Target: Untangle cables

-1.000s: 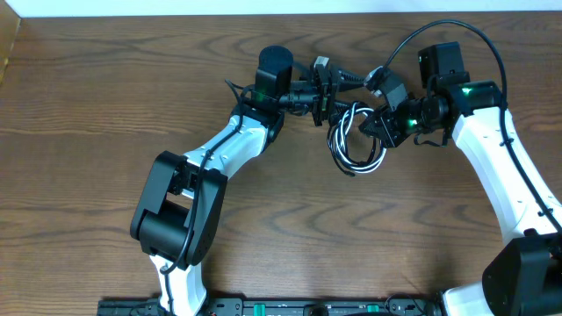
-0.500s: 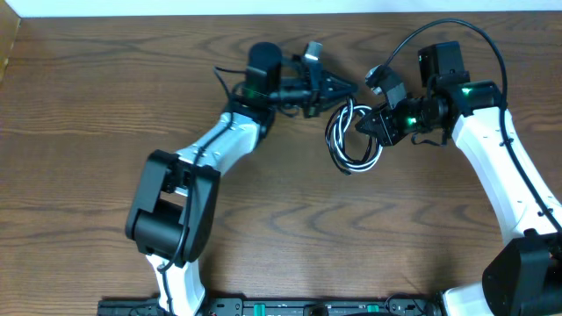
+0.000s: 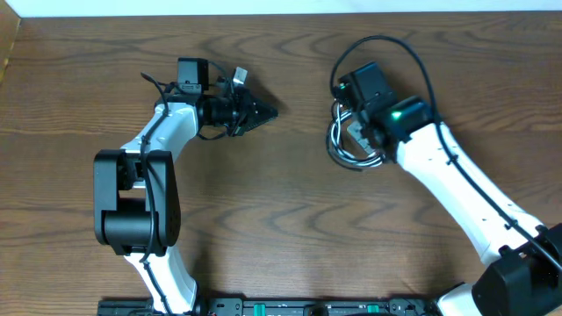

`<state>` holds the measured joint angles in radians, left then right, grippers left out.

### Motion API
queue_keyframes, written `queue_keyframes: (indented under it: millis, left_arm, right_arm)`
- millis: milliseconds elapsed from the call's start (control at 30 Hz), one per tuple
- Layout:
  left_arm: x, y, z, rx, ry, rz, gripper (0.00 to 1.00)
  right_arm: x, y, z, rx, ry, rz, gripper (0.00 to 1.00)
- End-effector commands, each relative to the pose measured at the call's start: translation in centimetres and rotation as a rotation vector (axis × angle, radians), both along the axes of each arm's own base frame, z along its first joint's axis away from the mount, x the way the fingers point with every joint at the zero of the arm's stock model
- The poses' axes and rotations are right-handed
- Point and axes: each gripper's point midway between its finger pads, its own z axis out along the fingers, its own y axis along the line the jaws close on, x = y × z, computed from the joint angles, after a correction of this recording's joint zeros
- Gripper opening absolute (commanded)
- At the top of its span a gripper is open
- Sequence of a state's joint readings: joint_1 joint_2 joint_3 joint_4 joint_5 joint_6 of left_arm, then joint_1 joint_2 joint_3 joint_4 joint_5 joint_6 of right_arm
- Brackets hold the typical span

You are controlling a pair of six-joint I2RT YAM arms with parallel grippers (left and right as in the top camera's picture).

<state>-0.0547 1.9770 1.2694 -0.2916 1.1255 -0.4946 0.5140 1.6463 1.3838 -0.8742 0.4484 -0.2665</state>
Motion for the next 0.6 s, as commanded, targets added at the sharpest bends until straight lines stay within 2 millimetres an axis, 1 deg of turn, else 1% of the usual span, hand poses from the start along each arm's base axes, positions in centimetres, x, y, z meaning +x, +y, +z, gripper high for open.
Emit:
queue_keyframes:
  millis: [0,33,67,100,133,167,200,233,267,300,333,400,433,467,567]
  left_arm:
    - [-0.5,-0.9,0.3,-0.016,-0.050,-0.057,0.08]
    - [-0.7,-1.6,0.6,-0.028,-0.073,-0.082,0.17]
    - [-0.8,-2.1,0.7,-0.027,-0.088,-0.098,0.27]
    - [-0.9,-2.5,0.8,-0.028,-0.102,-0.108,0.31]
    - [-0.8,-3.0,0.9,-0.029,-0.122,-0.120,0.38]
    - [-0.8,-3.5,1.0,-0.029,-0.142,-0.131,0.42]
    - [-0.7,-4.4,1.3,-0.033,-0.181,-0.151,0.51]
    - [-0.7,-4.8,1.5,-0.036,-0.198,-0.159,0.62]
    - [-0.6,-5.5,1.8,-0.044,-0.212,-0.163,0.82]
    - [-0.3,-5.9,2.2,-0.054,-0.215,-0.158,0.91]
    - [-0.1,-6.0,2.5,-0.063,-0.216,-0.149,0.93]
    - [0.4,-6.0,3.0,-0.077,-0.226,-0.137,0.93]
    - [0.7,-5.7,3.5,-0.097,-0.244,-0.138,0.94]
    - [1.0,-4.9,4.2,-0.128,-0.270,-0.138,0.94]
    - [2.1,-2.7,5.8,-0.194,-0.263,-0.101,0.94]
  right_arm:
    - [0.3,-1.2,2.0,-0.146,-0.078,0.004,0.01]
    - [0.2,-0.8,1.8,-0.123,-0.066,0.018,0.01]
    - [0.2,-0.6,1.7,-0.111,-0.060,0.024,0.01]
    - [0.2,-0.5,1.7,-0.106,-0.061,0.023,0.01]
    - [0.2,-0.1,1.5,-0.075,-0.057,0.025,0.01]
    - [0.1,0.8,1.2,-0.026,-0.038,0.048,0.01]
    - [-0.1,2.0,0.8,0.052,-0.009,0.083,0.01]
    - [-0.3,2.6,0.6,0.089,0.006,0.100,0.01]
    - [-0.6,4.0,0.3,0.181,0.043,0.141,0.01]
    - [-1.0,5.0,0.2,0.252,0.071,0.170,0.01]
    - [-1.4,5.9,0.3,0.338,0.104,0.201,0.01]
    - [-1.8,6.9,0.8,0.454,0.139,0.237,0.01]
    - [-1.9,7.3,1.5,0.542,0.154,0.259,0.01]
    - [-1.8,7.6,2.7,0.669,0.167,0.289,0.01]
    - [-1.4,8.0,4.9,0.863,0.170,0.352,0.01]
